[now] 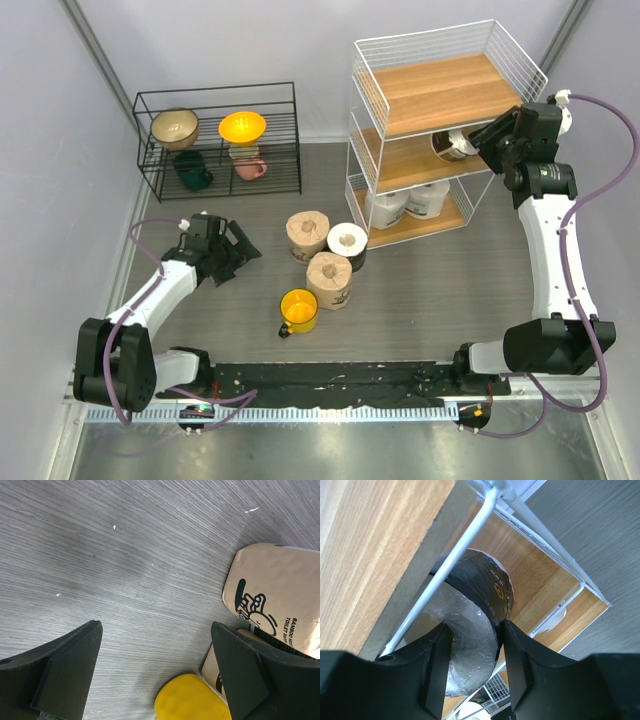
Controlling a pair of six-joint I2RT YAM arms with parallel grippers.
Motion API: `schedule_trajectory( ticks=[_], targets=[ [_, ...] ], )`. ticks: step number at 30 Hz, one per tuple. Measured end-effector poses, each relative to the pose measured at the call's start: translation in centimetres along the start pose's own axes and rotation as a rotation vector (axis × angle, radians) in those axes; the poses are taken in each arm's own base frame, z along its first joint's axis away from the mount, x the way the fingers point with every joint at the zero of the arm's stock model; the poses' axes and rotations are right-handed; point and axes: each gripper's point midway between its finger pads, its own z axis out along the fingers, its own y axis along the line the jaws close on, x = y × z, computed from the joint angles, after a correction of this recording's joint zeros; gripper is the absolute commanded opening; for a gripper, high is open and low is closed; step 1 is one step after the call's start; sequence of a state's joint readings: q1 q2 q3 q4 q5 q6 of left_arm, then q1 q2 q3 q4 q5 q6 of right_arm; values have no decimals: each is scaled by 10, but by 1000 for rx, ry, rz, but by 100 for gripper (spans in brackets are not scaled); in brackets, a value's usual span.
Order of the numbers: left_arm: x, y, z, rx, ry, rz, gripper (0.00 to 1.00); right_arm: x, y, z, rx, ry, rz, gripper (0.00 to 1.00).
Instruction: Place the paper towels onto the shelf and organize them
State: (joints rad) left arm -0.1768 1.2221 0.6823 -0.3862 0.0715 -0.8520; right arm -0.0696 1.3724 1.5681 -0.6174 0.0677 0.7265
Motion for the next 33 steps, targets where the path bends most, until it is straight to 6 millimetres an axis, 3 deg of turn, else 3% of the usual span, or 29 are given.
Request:
schedule_trajectory(
  ticks=[5,15,33],
  targets=[
    [0,0,0,1,0,0,95,3,1,2,-16,3,10,60],
    [1,1,2,-6,6,0,96,3,6,-6,-53,-6,11,60],
    [2,1,1,-3,9,0,96,-14,19,-48,-158,-105,10,60]
  ],
)
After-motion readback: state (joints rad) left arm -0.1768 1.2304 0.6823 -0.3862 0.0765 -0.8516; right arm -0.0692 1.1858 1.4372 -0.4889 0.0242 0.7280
